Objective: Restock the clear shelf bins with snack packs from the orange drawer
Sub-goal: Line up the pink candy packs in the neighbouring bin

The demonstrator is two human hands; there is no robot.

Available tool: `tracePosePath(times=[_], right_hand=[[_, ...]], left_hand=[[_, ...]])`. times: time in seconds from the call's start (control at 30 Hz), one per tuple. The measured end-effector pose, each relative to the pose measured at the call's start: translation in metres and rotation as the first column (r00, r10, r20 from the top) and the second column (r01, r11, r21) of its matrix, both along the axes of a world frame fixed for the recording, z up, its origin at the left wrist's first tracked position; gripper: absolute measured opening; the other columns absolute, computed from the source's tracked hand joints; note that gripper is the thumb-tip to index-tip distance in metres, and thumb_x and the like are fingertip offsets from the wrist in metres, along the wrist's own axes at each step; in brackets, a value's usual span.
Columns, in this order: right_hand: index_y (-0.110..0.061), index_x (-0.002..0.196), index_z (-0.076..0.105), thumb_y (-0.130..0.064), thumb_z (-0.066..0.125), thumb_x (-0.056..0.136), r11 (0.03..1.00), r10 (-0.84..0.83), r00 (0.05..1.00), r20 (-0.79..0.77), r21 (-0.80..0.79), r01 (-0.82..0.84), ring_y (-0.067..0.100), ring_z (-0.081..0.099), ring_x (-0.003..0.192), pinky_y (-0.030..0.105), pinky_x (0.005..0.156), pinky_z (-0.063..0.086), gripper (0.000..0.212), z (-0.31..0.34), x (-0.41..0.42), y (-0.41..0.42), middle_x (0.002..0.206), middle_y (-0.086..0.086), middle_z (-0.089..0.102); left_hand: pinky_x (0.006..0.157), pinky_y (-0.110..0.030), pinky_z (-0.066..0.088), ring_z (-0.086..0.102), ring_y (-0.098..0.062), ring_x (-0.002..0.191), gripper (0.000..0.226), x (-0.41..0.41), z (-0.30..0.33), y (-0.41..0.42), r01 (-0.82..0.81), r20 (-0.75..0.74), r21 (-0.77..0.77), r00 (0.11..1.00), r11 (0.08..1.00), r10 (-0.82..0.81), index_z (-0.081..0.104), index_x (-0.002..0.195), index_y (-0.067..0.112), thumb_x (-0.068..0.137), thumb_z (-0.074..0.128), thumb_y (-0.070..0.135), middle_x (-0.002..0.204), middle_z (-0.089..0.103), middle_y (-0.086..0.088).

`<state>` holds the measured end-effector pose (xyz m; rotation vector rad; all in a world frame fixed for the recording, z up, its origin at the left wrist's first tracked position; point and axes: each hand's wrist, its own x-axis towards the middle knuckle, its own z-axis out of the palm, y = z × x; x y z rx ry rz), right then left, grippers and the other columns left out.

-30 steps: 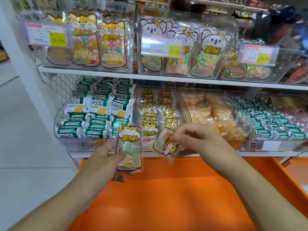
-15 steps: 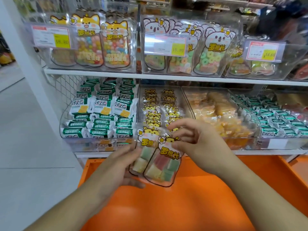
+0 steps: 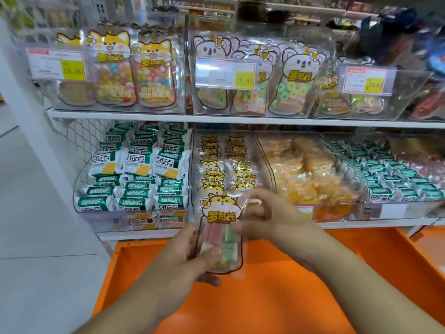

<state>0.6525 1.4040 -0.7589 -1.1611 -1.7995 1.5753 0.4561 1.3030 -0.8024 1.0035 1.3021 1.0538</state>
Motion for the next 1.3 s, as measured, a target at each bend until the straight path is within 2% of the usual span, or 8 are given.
tracePosePath(times=[0.1, 0.23, 0.37, 0.53, 0.83, 0.93, 1.13, 1.3], right_hand=[[0.000, 0.101, 0.053, 0.000, 0.081, 0.087, 0.998, 0.051, 0.999, 0.020, 0.042, -0.051, 0.005, 0.054, 0.057, 0.036, 0.071, 0.053, 0.032, -0.007, -0.001, 0.001, 0.056, -0.015, 0.055], [-0.010, 0.090, 0.049, 0.012, 0.078, 0.084, 0.992, -0.009, 1.000, 0.006, 0.125, 0.008, 0.006, 0.039, 0.052, 0.035, 0.064, 0.043, 0.037, -0.002, -0.002, 0.010, 0.054, -0.014, 0.044], [-0.014, 0.087, 0.045, 0.012, 0.080, 0.082, 0.948, -0.180, 0.982, -0.062, 0.254, 0.190, 0.014, 0.030, 0.058, 0.035, 0.057, 0.042, 0.043, 0.001, -0.002, 0.032, 0.065, -0.009, 0.026], [-0.017, 0.087, 0.046, 0.011, 0.079, 0.083, 0.895, -0.297, 0.942, -0.155, 0.300, 0.331, 0.005, 0.035, 0.051, 0.018, 0.052, 0.044, 0.043, 0.001, -0.015, 0.058, 0.059, -0.013, 0.031], [-0.020, 0.095, 0.055, 0.004, 0.082, 0.084, 0.896, -0.226, 0.971, -0.077, 0.375, 0.238, 0.013, 0.039, 0.064, 0.035, 0.067, 0.050, 0.038, -0.019, -0.052, 0.085, 0.065, -0.008, 0.039], [-0.026, 0.096, 0.056, -0.004, 0.084, 0.084, 0.873, -0.225, 0.974, -0.012, 0.442, 0.207, 0.019, 0.054, 0.068, 0.041, 0.073, 0.057, 0.038, -0.026, -0.056, 0.083, 0.076, 0.006, 0.062], [-0.027, 0.095, 0.055, -0.010, 0.086, 0.084, 0.837, -0.246, 0.969, 0.012, 0.507, 0.206, 0.002, 0.063, 0.078, 0.025, 0.071, 0.046, 0.037, -0.024, -0.051, 0.087, 0.083, -0.013, 0.073], [-0.030, 0.091, 0.053, -0.018, 0.087, 0.085, 0.828, -0.251, 0.960, 0.127, 0.542, 0.145, 0.014, 0.066, 0.083, 0.039, 0.071, 0.057, 0.037, -0.029, -0.050, 0.084, 0.087, -0.010, 0.072]], left_hand=[[0.088, -0.045, 0.063, 0.074, -0.015, 0.106, 0.043, 0.004, 0.003, 0.003, 0.053, -0.129, 0.062, 0.991, 0.997, -0.044, 0.050, 0.135, 0.045, 0.099, 0.064, 0.028, 0.118, 0.076, 0.009], [0.099, -0.012, 0.046, 0.054, 0.029, 0.101, 0.028, 0.004, 0.015, 0.011, 0.100, -0.379, 0.082, 0.923, 0.992, -0.062, 0.045, 0.116, 0.062, 0.102, 0.060, 0.042, 0.103, 0.057, 0.056], [0.105, -0.025, 0.050, 0.058, 0.015, 0.111, 0.040, -0.019, 0.014, 0.035, 0.005, -0.588, 0.184, 0.802, 0.983, 0.106, 0.054, 0.127, 0.047, 0.102, 0.065, 0.019, 0.118, 0.066, 0.030], [0.107, -0.026, 0.042, 0.049, -0.003, 0.123, 0.044, -0.043, 0.021, 0.073, 0.069, -0.842, 0.312, 0.481, 0.947, 0.243, 0.054, 0.138, 0.033, 0.099, 0.065, 0.015, 0.129, 0.056, 0.020], [0.100, -0.024, 0.037, 0.047, -0.002, 0.121, 0.056, -0.048, 0.013, 0.094, 0.048, -0.801, 0.344, 0.536, 0.938, 0.267, 0.042, 0.148, 0.038, 0.099, 0.065, 0.023, 0.130, 0.054, 0.019], [0.102, -0.023, 0.036, 0.048, -0.003, 0.120, 0.058, -0.048, 0.009, 0.095, 0.039, -0.812, 0.347, 0.512, 0.937, 0.280, 0.041, 0.148, 0.039, 0.099, 0.067, 0.026, 0.132, 0.052, 0.015], [0.093, -0.027, 0.041, 0.051, 0.005, 0.100, 0.062, -0.050, 0.006, 0.103, 0.036, -0.805, 0.358, 0.518, 0.933, 0.290, 0.037, 0.146, 0.041, 0.097, 0.070, 0.023, 0.126, 0.056, 0.022], [0.090, -0.022, 0.039, 0.055, 0.000, 0.101, 0.059, -0.052, 0.000, 0.102, 0.064, -0.839, 0.339, 0.473, 0.939, 0.271, 0.038, 0.145, 0.040, 0.097, 0.069, 0.022, 0.126, 0.056, 0.019]])
